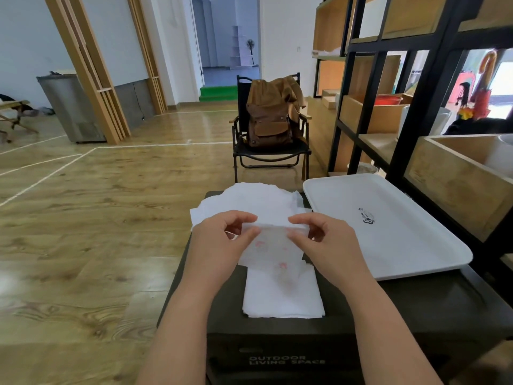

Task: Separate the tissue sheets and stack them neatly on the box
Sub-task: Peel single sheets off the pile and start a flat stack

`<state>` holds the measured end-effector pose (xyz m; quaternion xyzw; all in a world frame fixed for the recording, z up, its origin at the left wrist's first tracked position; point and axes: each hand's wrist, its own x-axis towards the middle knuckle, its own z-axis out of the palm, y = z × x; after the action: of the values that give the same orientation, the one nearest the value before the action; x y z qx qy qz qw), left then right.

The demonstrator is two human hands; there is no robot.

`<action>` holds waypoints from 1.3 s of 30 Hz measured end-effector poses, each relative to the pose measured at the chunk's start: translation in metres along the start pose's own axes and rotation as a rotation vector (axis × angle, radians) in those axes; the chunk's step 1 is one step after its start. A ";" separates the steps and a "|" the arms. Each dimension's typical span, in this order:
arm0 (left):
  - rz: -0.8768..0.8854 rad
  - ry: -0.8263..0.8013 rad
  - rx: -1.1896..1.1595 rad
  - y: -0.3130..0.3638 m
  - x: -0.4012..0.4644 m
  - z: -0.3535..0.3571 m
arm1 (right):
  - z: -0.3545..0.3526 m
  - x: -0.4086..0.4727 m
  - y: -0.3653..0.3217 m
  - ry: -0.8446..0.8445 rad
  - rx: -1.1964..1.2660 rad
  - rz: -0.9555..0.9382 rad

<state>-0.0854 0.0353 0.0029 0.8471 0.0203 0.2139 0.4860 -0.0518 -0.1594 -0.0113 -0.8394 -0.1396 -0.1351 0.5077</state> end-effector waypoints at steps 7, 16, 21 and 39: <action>0.062 0.004 -0.027 0.005 -0.001 -0.003 | -0.004 -0.002 -0.008 0.024 -0.011 -0.056; 0.127 0.024 0.046 0.007 0.000 -0.008 | -0.009 0.000 -0.011 0.006 0.025 0.004; 0.041 -0.148 -0.185 0.014 0.000 -0.011 | -0.020 -0.003 -0.020 -0.084 0.225 0.094; -0.100 -0.145 0.556 -0.021 0.000 0.012 | 0.008 -0.011 0.006 -0.182 -0.500 0.354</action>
<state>-0.0771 0.0365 -0.0193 0.9588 0.0848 0.1147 0.2455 -0.0587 -0.1558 -0.0238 -0.9580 0.0012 0.0009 0.2868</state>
